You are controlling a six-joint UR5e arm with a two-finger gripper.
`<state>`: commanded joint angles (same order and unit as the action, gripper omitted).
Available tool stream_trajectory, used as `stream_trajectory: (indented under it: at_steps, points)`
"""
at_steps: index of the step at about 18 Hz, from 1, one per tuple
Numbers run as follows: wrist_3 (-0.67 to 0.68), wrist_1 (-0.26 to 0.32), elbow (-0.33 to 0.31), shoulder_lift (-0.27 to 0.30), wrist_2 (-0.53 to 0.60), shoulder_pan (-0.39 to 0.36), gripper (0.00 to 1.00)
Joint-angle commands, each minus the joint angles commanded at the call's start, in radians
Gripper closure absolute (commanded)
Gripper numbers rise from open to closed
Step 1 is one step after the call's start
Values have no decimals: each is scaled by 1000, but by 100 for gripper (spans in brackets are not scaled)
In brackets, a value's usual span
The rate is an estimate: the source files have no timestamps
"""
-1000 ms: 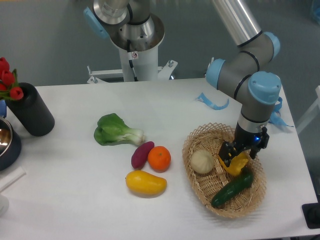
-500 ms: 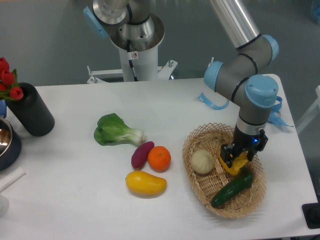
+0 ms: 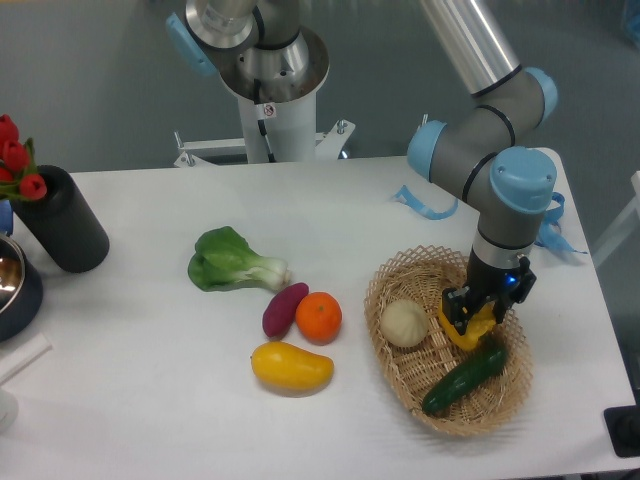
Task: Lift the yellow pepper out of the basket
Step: 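Close the gripper around the yellow bell pepper, then lift the yellow bell pepper up out of the basket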
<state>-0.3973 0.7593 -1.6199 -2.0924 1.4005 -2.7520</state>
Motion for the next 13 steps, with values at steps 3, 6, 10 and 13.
stream_trajectory:
  at_steps: [3,6,10,13]
  points:
    - [-78,0,15,60,5,3,60]
    - [-214,2,38,116,6,2,60]
    - [-385,5,51,184,3,-2,60]
    - [-565,15,37,198,0,-17,61]
